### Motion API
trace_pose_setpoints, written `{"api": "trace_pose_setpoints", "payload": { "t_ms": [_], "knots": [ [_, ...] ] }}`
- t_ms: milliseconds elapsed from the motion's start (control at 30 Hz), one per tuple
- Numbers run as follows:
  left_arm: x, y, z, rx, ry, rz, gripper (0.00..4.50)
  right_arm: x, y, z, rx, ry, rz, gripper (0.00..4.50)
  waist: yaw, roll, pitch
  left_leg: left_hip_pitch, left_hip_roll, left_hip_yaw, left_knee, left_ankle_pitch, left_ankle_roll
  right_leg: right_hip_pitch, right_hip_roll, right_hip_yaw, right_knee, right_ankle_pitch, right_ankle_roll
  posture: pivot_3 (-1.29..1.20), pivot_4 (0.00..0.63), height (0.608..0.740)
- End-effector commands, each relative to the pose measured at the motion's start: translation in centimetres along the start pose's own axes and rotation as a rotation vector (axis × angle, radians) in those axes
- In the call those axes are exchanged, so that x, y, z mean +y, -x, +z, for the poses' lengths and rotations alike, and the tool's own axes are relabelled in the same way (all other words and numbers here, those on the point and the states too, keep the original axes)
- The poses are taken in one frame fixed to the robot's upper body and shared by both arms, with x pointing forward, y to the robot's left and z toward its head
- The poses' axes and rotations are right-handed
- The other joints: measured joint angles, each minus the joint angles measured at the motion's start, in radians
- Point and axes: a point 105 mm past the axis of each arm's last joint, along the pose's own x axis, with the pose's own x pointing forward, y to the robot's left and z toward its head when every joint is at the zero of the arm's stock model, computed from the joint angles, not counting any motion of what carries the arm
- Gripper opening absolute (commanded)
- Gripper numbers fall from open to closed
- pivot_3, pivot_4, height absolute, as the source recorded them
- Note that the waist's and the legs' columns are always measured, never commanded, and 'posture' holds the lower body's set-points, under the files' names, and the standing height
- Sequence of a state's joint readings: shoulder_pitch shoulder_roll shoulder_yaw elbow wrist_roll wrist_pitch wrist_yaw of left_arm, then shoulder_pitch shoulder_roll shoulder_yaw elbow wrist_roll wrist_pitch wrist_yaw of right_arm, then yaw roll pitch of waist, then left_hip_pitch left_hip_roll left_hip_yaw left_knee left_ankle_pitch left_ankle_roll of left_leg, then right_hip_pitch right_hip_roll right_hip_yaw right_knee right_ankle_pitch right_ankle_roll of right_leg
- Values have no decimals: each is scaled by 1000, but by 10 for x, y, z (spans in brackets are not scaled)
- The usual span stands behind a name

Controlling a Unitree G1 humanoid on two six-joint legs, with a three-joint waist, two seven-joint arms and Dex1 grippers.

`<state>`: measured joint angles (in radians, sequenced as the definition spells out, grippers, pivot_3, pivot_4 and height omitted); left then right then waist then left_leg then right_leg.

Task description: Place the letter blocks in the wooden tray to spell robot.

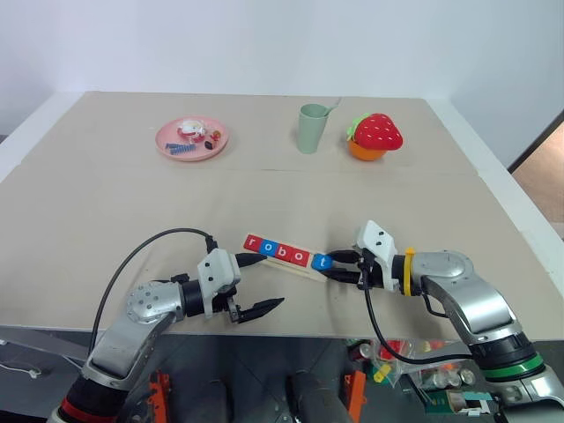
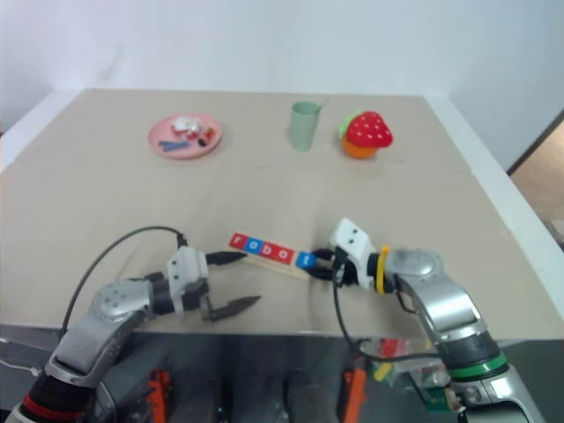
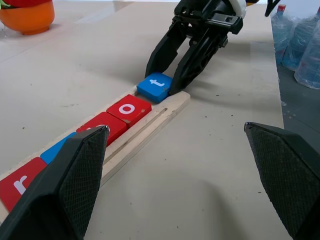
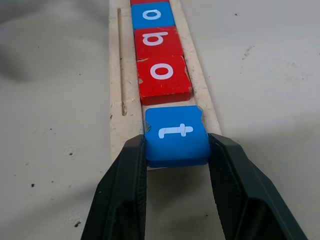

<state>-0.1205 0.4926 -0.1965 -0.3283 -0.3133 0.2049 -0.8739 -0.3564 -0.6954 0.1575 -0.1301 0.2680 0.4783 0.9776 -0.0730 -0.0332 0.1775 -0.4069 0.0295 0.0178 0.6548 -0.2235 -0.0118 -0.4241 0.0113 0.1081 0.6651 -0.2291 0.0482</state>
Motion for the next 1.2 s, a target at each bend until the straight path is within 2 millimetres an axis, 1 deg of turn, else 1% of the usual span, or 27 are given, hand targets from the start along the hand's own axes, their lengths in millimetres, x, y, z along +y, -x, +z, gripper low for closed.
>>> {"api": "trace_pose_setpoints", "payload": {
  "t_ms": [33,267,433,500,533,600,667,700,767,833,933,1033,1100,1200],
  "knots": [
    [-1,2,11,-23,-35,4,4500,0,-2,8,-24,33,9,1185,0,0,0,0,0,0,0,0,0,0,0,0,0,0,0,0,150,740],
    [-3,2,9,-18,-31,0,4500,0,-4,9,-33,28,18,1185,0,0,0,0,0,0,0,0,0,0,0,0,0,0,0,0,150,740],
    [-3,2,9,-18,-30,2,4500,-2,-6,5,-21,25,28,1185,0,0,0,0,0,0,0,0,0,0,0,0,0,0,0,0,150,740],
    [-3,2,9,-17,-30,2,4500,-1,-6,5,-22,25,32,2272,0,0,0,0,0,0,0,0,0,0,0,0,0,0,0,0,150,740],
    [-3,2,8,-17,-30,2,4500,-1,-6,5,-22,25,34,2535,0,0,0,0,0,0,0,0,0,0,0,0,0,0,0,0,150,740],
    [-3,2,8,-16,-30,2,4500,-1,-6,6,-24,23,36,3236,0,0,0,0,0,0,0,0,0,0,0,0,0,0,0,0,150,740],
    [-3,2,7,-14,-30,3,4500,-2,-7,9,-34,19,33,4072,0,0,0,0,0,0,0,0,0,0,0,0,0,0,0,0,150,740],
    [-3,2,7,-13,-30,2,4500,-3,-6,12,-48,18,29,4385,0,0,0,0,0,0,0,0,0,0,0,0,0,0,0,0,150,740],
    [-4,3,7,-12,-30,0,4500,-5,-5,18,-72,19,13,4449,0,0,0,0,0,0,0,0,0,0,0,0,0,0,0,0,150,740],
    [-3,3,7,-10,-30,2,4500,-11,3,29,-124,-26,-33,4449,0,0,0,0,0,0,0,0,0,0,0,0,0,0,0,0,150,740],
    [2,5,6,-14,-14,35,4500,-19,15,29,-136,-64,-119,4449,1,0,0,0,0,0,0,0,0,0,0,0,0,0,0,0,150,740],
    [21,14,4,-21,42,160,4500,-29,32,20,-177,-184,-244,4449,2,-1,0,0,0,-1,0,0,0,0,0,0,0,0,0,0,150,740],
    [33,22,2,-18,55,235,4500,-31,43,11,-180,-234,-302,4449,3,0,0,-1,0,-2,0,0,0,0,0,-1,0,0,0,0,150,740],
    [62,46,-4,2,81,420,4500,-35,65,-3,-206,-253,-441,4449,4,0,0,-1,0,-2,0,0,0,0,0,-1,0,0,0,0,150,740]
  ]
}}
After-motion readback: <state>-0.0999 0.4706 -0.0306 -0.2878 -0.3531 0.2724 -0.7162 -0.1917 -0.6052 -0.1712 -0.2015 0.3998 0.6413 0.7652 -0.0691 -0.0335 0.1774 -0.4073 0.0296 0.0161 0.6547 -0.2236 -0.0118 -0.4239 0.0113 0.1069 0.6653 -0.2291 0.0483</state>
